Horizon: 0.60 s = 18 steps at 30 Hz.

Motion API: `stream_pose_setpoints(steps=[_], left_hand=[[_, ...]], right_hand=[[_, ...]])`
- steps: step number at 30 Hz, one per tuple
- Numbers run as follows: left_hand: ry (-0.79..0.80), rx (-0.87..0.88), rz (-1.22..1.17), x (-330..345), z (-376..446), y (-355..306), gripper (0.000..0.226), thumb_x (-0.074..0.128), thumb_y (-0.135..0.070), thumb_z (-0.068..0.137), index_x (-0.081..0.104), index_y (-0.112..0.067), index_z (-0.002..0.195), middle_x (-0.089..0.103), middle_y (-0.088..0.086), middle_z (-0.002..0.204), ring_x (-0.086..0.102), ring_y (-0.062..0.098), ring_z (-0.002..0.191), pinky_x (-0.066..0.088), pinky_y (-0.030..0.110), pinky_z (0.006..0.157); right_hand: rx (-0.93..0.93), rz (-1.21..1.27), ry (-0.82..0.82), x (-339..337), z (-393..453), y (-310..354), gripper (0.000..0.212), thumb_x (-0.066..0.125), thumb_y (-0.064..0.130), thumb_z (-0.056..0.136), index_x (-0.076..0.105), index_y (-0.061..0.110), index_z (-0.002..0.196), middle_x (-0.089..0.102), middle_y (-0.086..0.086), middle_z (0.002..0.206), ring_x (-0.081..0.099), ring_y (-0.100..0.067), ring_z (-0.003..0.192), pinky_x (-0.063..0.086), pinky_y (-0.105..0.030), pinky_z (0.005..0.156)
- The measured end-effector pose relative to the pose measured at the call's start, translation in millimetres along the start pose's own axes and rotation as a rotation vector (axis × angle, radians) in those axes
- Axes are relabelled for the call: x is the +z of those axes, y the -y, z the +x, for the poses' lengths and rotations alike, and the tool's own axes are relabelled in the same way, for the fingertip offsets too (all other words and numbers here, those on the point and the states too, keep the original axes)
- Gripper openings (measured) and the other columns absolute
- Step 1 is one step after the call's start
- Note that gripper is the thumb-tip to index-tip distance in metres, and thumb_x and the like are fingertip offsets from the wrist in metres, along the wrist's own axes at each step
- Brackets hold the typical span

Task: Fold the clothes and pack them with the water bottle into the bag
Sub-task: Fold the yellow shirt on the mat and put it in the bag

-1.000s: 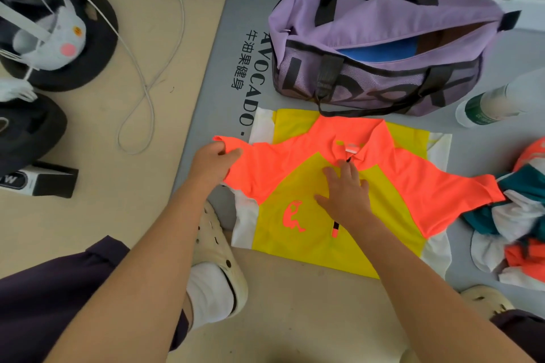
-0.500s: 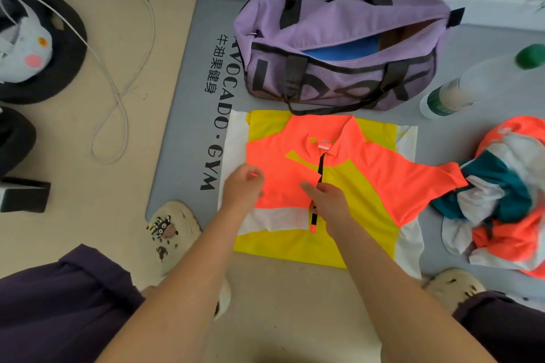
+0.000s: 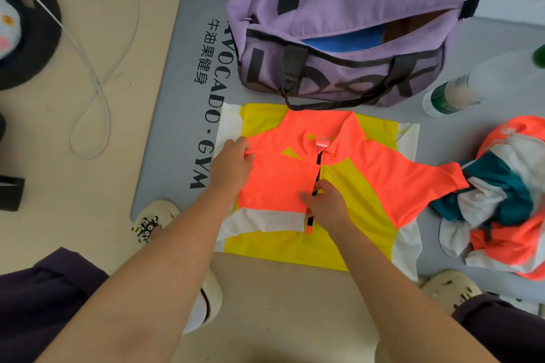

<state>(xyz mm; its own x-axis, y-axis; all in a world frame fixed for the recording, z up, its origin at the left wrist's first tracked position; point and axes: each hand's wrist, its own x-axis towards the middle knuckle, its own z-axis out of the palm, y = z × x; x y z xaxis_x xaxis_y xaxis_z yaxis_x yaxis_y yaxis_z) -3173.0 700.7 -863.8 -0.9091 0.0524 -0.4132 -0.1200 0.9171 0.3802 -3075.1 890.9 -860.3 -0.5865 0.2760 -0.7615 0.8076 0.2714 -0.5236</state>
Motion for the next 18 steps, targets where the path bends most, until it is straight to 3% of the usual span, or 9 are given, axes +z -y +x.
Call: stream_pose_setpoints(steps=[2, 4, 7, 9, 13, 16, 18], left_hand=[[-0.037, -0.010, -0.048, -1, 2, 3, 0.016, 0.054, -0.029, 0.098, 0.055, -0.016, 0.108, 0.055, 0.007, 0.106, 0.059, 0.028, 0.090, 0.047, 0.037, 0.071], [-0.083, -0.083, -0.145, -1, -2, 3, 0.020, 0.059, -0.029, 0.095, 0.052, -0.018, 0.109, 0.056, 0.001, 0.097, 0.057, 0.023, 0.084, 0.043, 0.035, 0.068], [-0.104, -0.282, -0.282, -2, -16, 9, 0.033, 0.066, -0.038, 0.088, 0.047, -0.019, 0.108, 0.056, -0.005, 0.080, 0.056, 0.021, 0.078, 0.037, 0.033, 0.065], [-0.013, -0.334, -0.242, 1, -29, 16, 0.035, 0.067, -0.047, 0.086, 0.051, -0.019, 0.098, 0.058, -0.004, 0.082, 0.056, 0.021, 0.079, 0.037, 0.032, 0.064], [0.162, -0.263, -0.127, 11, -48, 24, 0.037, 0.067, -0.049, 0.085, 0.049, -0.020, 0.069, 0.054, -0.004, 0.068, 0.052, 0.017, 0.066, 0.030, 0.030, 0.052], [0.157, -0.236, -0.098, 12, -50, 25, 0.041, 0.065, -0.044, 0.088, 0.041, -0.021, 0.063, 0.049, -0.004, 0.062, 0.049, 0.018, 0.062, 0.025, 0.030, 0.049], [0.100, -0.222, -0.067, 9, -52, 24, 0.037, 0.065, -0.042, 0.088, 0.043, -0.021, 0.068, 0.051, -0.004, 0.066, 0.050, 0.018, 0.062, 0.027, 0.030, 0.049]], right_hand=[[0.000, -0.012, 0.008, -2, 1, -2, 0.019, 0.065, 0.013, 0.089, 0.049, 0.015, 0.079, 0.066, -0.007, 0.060, 0.066, -0.025, 0.051, 0.049, -0.031, 0.048], [-0.003, -0.024, 0.009, -4, 1, -3, 0.018, 0.066, 0.016, 0.089, 0.051, 0.014, 0.078, 0.065, -0.004, 0.054, 0.064, -0.016, 0.043, 0.042, -0.021, 0.039], [-0.006, -0.028, 0.005, -4, 1, -1, 0.023, 0.072, 0.024, 0.085, 0.054, 0.011, 0.079, 0.070, -0.009, 0.060, 0.069, -0.021, 0.053, 0.044, -0.025, 0.045], [0.001, -0.038, 0.026, -2, -2, -1, 0.026, 0.075, 0.024, 0.081, 0.053, 0.011, 0.077, 0.070, -0.012, 0.060, 0.069, -0.025, 0.054, 0.044, -0.026, 0.046], [0.020, -0.068, 0.093, 1, -7, -5, 0.025, 0.070, 0.016, 0.082, 0.048, 0.011, 0.072, 0.061, 0.000, 0.044, 0.058, -0.018, 0.034, 0.035, -0.020, 0.036], [0.024, -0.133, 0.099, 0, -12, -11, 0.016, 0.063, 0.016, 0.087, 0.051, 0.010, 0.078, 0.067, -0.001, 0.052, 0.050, -0.016, 0.030, 0.035, -0.021, 0.036], [-0.003, -0.225, 0.023, -4, -14, -10, 0.011, 0.061, 0.018, 0.087, 0.054, 0.013, 0.081, 0.070, -0.004, 0.063, 0.056, -0.018, 0.042, 0.045, -0.028, 0.043]])
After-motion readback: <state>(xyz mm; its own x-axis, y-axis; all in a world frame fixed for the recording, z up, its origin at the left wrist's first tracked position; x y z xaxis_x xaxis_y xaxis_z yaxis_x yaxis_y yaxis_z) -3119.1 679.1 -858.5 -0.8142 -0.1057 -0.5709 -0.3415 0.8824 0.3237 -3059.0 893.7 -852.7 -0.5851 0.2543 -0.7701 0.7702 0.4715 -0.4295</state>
